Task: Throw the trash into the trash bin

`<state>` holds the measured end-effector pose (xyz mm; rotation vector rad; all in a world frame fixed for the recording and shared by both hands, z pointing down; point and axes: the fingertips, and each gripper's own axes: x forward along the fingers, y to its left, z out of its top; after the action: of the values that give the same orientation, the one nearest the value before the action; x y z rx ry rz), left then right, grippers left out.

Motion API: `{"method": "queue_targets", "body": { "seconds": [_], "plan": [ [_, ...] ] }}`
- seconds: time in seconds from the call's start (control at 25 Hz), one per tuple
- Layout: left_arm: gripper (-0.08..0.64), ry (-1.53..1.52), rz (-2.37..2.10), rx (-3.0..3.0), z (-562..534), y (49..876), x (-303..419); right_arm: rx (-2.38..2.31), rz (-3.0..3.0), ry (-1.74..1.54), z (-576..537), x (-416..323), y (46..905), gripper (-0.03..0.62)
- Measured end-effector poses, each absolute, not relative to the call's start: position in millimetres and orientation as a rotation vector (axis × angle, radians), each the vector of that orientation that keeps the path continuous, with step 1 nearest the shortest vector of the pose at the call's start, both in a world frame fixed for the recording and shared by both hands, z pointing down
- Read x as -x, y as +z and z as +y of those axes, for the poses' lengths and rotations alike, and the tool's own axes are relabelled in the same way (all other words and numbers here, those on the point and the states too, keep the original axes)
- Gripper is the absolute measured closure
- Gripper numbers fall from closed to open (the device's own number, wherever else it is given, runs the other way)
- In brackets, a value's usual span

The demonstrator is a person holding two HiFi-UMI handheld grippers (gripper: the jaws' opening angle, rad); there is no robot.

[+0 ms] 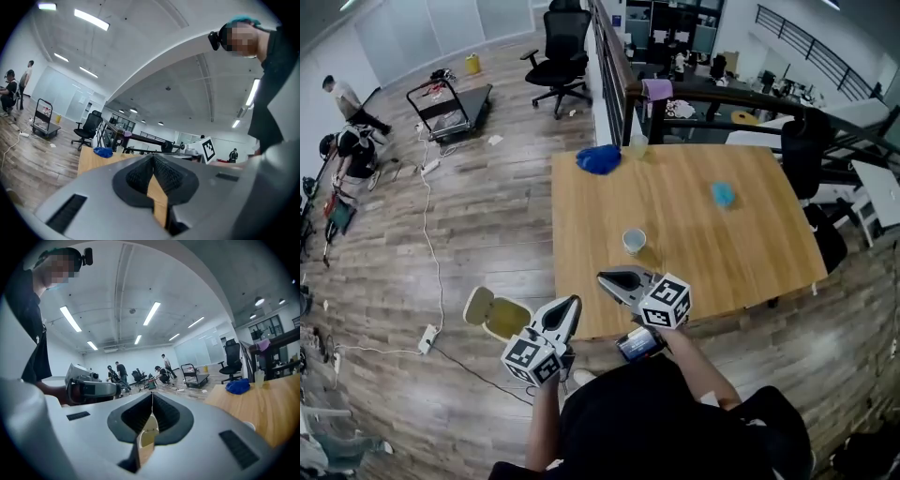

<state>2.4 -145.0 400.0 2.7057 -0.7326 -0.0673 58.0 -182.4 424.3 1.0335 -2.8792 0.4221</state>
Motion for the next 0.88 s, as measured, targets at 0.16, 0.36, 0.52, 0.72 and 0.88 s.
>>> {"method": "queue_targets", "body": {
  "seconds": [0.16, 0.36, 0.52, 0.72, 0.88],
  "plan": [
    [0.554, -0.09, -0.641, -2.673, -153.4, 410.4, 10.9, -1.064, -2.767, 0.329, -178.4, -51.2, 433.6, 0.594],
    [0.554, -0.096, -0.578, -2.702, -167.3, 394.9, -8.4, -1.202, -2.707, 0.382, -194.8, -85.7, 431.0, 0.594],
    [0.554, -0.053, -0.584, -2.682, -182.8, 399.3, -16.5, -1.25, -2.694, 0.366, -219.1, -100.7, 426.2, 0.594],
    [0.554, 0.021, -0.607, -2.647, -195.6, 417.3, -17.3, -1.335, -2.596, 0.431, -244.4, -128.9, 460.7, 0.593],
    [0.554, 0.023, -0.547, -2.655, -198.6, 419.8, -26.4, -1.377, -2.417, 0.386, -262.4, -167.0, 503.1, 0.592]
  ]
}}
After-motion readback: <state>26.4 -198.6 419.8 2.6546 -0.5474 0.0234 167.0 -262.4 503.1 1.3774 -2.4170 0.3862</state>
